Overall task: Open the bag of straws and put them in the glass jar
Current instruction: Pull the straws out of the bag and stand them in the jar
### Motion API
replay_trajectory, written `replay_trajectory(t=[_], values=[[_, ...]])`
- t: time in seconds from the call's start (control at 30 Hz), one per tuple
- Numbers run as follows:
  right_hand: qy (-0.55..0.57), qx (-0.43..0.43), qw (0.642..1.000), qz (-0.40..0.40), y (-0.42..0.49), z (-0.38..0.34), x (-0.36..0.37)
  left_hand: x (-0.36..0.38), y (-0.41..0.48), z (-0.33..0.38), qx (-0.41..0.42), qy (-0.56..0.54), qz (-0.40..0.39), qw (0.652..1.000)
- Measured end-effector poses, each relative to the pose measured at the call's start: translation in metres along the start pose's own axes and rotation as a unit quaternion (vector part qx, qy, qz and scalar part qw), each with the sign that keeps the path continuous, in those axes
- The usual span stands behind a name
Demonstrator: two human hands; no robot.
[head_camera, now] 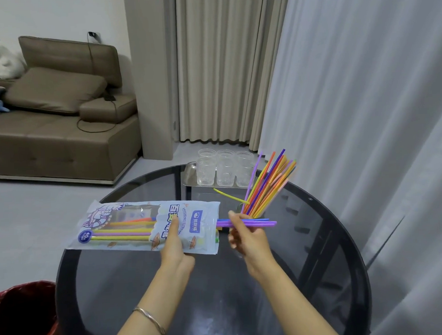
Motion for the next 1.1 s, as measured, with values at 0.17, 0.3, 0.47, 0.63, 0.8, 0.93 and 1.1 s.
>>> replay_trajectory(t=[0.17,0.3,0.47,0.63,0.8,0.93,1.1], values=[[0.025,-0.031,0.996,0.085,0.005,-0.019,-0.031,-0.001,0.003,-0.003,-0.003,-0.005,0.011,1.0],[-0.024,-0.086,0.978,0.187,0.006,-0.051,-0.071,0.0,0.011,0.001,0.0,-0.003,0.013,1.0],[-0.043,-0.133,0.968,0.209,0.008,-0.085,-0.095,0.01,0.021,-0.002,0.003,0.001,0.007,1.0],[-0.058,-0.172,0.945,0.271,0.027,-0.129,-0.141,0.016,0.031,-0.006,-0.003,-0.003,0.011,1.0],[-0.162,-0.234,0.924,0.256,0.051,-0.171,-0.144,0.019,0.043,-0.006,0.002,-0.005,0.022,1.0],[-0.265,-0.228,0.919,0.182,0.079,-0.173,-0.116,0.015,0.051,-0.002,0.009,-0.003,0.028,1.0],[-0.377,-0.151,0.91,0.084,0.116,-0.146,-0.085,0.013,0.054,-0.005,0.01,-0.002,0.025,1.0]])
Point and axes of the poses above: each hand's wrist, its own y-axis towards the middle knuckle, its own x-axis out of the palm, z = x × y, the point moved 10 cm from there along y, towards the middle knuckle, and after that the axes turned 8 degrees about x, right-handed, at the moved point
